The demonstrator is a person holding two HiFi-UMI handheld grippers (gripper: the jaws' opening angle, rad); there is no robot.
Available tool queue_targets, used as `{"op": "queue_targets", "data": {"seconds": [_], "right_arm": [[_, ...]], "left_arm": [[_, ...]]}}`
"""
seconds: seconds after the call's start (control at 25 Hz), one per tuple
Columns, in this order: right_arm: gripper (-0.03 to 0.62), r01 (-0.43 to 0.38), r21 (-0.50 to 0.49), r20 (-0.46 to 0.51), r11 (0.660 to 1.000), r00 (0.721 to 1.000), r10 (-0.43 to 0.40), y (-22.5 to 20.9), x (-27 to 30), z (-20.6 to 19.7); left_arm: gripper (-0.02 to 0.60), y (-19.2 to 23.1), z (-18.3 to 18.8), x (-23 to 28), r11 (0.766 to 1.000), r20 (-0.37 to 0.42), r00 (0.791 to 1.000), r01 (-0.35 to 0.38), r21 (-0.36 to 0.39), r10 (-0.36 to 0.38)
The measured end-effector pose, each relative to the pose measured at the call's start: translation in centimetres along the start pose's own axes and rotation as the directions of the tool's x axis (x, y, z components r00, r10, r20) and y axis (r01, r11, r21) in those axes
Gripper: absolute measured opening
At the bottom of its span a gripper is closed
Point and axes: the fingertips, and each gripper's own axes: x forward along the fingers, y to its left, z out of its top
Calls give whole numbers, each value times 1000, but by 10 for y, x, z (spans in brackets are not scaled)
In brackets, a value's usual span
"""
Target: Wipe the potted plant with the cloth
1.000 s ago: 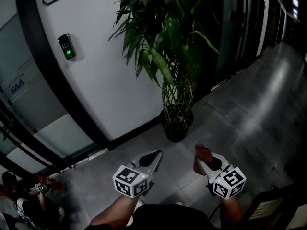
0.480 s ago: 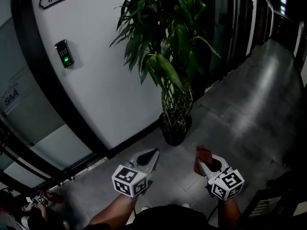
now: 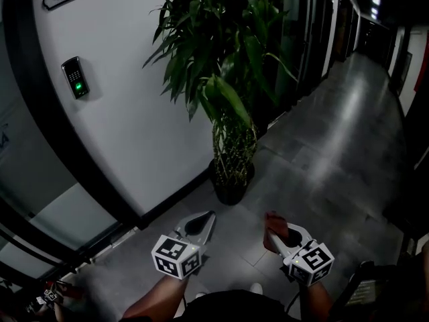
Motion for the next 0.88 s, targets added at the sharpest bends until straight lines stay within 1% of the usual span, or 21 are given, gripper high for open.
{"op": "queue_targets", "data": {"seconds": [0.12,0.32,0.56,0.68,0.88], "right_arm": [[64,12,-1,-11,1000,1000,-12,2,0,-6],[64,18,15,-21,1000,1000,-18,12,1,-14],[63,6,-2,-18,1000,1000,-6,21,3,-10],[63,14,13,-22,1000,1000,-14,19,2,-16],[63,17,8,-27,1000,1000,-16,18,2,-17]], "left_arm": [[18,1,-1,-2,1000,3,1000,10,4,-10],[18,1,-9,-11,1000,-12,1000,13,-2,-13],[18,1,-9,-16,1000,-8,1000,11,-2,-11],[18,1,-9,-18,1000,-6,1000,8,2,-8],[18,0,-9,-18,1000,-5,1000,9,3,-9]]}}
